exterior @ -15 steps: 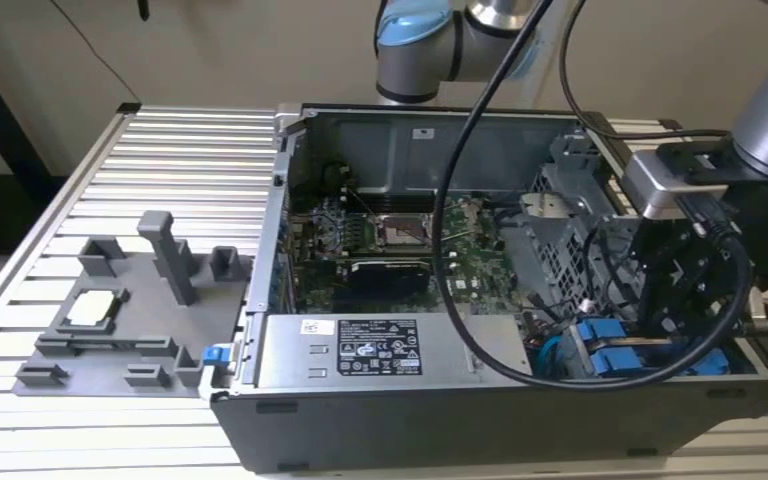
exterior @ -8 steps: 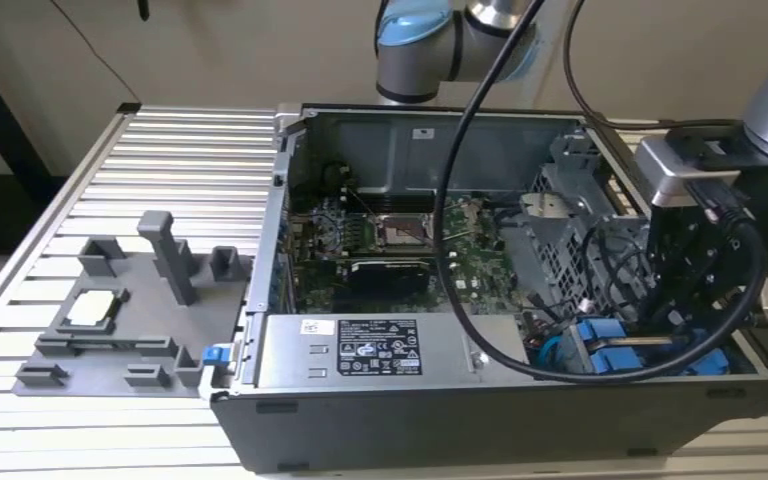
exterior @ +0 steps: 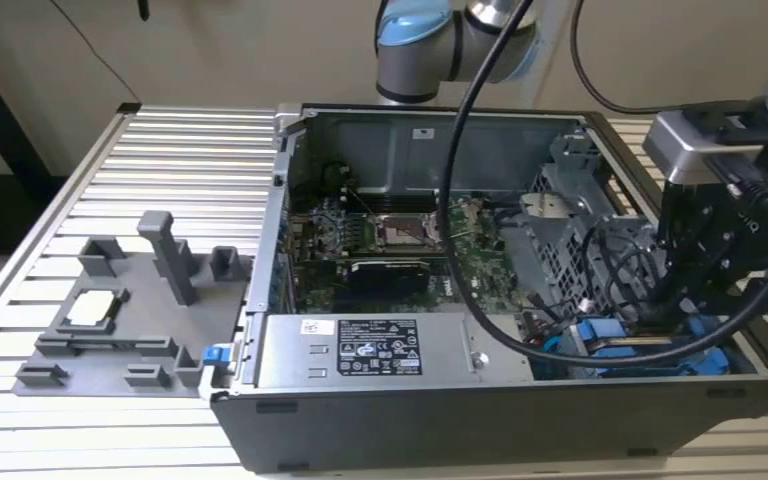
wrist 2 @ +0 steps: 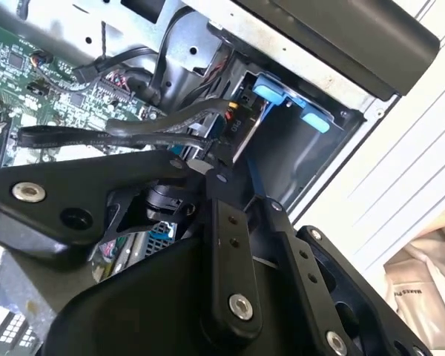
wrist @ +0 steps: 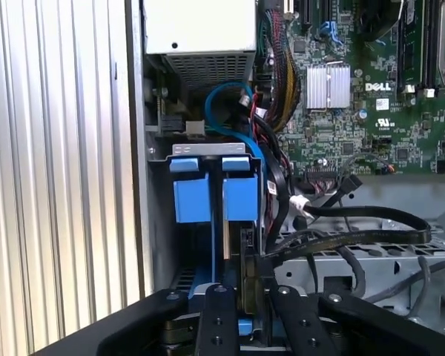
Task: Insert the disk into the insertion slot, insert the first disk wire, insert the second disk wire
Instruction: 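Insert the second disk wire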
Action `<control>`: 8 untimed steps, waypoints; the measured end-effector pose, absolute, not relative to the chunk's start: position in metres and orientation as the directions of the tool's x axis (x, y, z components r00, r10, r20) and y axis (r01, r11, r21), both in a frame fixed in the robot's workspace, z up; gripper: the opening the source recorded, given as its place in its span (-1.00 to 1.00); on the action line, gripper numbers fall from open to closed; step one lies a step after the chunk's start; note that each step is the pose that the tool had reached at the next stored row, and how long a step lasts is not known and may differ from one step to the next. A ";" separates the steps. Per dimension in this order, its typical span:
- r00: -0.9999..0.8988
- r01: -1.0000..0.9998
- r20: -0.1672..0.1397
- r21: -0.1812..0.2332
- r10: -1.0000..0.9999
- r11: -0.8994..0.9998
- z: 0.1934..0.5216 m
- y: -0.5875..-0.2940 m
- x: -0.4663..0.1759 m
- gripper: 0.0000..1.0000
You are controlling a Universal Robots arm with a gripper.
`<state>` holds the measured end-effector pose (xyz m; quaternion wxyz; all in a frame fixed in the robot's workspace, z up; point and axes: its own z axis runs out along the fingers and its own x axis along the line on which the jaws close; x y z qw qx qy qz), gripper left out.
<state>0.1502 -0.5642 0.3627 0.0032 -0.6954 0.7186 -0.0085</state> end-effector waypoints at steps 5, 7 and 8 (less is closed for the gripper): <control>-0.033 -0.999 0.007 -0.016 -0.999 0.033 0.379 -0.564 0.150 -0.51; -0.033 -0.999 0.007 -0.016 -0.999 0.033 0.379 -0.564 0.150 -0.51; -0.033 -0.999 0.007 -0.017 -0.999 0.033 0.379 -0.564 0.150 -0.51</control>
